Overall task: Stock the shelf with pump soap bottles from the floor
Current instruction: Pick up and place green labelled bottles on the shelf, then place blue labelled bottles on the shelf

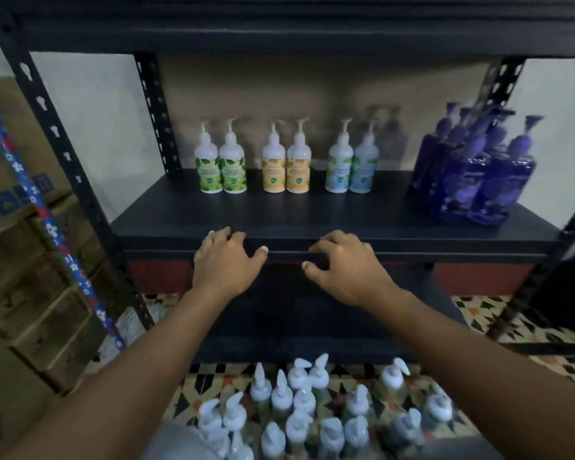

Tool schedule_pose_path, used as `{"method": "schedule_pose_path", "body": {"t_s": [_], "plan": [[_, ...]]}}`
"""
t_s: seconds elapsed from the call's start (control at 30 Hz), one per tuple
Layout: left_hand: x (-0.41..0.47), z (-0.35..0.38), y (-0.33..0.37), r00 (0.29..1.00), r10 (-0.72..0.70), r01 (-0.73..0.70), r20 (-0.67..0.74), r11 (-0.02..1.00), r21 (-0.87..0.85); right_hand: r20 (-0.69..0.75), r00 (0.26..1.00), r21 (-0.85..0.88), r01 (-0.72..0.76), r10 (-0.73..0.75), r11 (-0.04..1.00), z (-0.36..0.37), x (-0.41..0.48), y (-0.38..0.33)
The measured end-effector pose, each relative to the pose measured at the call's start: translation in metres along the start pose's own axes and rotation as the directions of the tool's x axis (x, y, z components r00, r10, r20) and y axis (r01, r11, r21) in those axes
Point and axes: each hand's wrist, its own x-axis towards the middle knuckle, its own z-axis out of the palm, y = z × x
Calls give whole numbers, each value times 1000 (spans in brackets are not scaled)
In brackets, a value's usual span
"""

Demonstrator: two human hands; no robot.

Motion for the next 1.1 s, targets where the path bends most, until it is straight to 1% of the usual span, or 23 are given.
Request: {"method": "schedule_pose_path", "body": {"t_s": [0.17, 0.33, 0.4, 0.47, 0.53, 0.6, 0.7, 0.77, 0.83, 0.9, 0.93, 1.0, 1.07, 1.1], "plan": [[-70, 18, 42, 996, 48, -31, 72, 973, -229, 4, 998, 162, -61, 61, 985, -6, -70, 47], [-132, 67, 75, 979, 115, -34, 166, 905, -424, 79, 970, 276, -244, 231, 930, 10, -134, 101], [-152, 94, 88, 965, 130, -9, 228, 883, -468, 110, 943, 325, -333, 314, 885, 21, -158, 123], [-168, 122, 101, 949, 123, 36, 290, 872, -489, 143, 901, 377, -432, 409, 819, 35, -180, 142], [-184, 151, 111, 934, 83, 111, 347, 857, -503, 190, 844, 399, -533, 502, 746, 52, -198, 157], [-200, 179, 117, 909, 25, 200, 416, 850, -487, 256, 786, 419, -615, 563, 668, 75, -216, 168], [-230, 228, 113, 832, -93, 367, 547, 832, -417, 372, 708, 381, -706, 600, 597, 116, -241, 179], [-247, 261, 107, 790, -181, 451, 586, 818, -357, 456, 636, 337, -771, 623, 540, 151, -257, 188], [-259, 289, 100, 760, -218, 497, 612, 802, -331, 520, 534, 225, -839, 667, 496, 188, -269, 200], [-264, 313, 94, 724, -244, 552, 646, 766, -330, 524, 463, 84, -864, 715, 497, 218, -274, 213], [-264, 326, 90, 719, -248, 561, 650, 759, -331, 523, 439, 56, -873, 730, 485, 234, -274, 220], [-261, 349, 83, 723, -254, 543, 643, 785, -300, 552, 392, 19, -888, 736, 459, 259, -273, 233], [-255, 365, 81, 720, -258, 541, 644, 790, -289, 548, 368, 2, -898, 751, 439, 279, -268, 244], [-252, 373, 80, 729, -256, 533, 634, 794, -293, 550, 365, 0, -900, 752, 437, 275, -260, 242]]}}
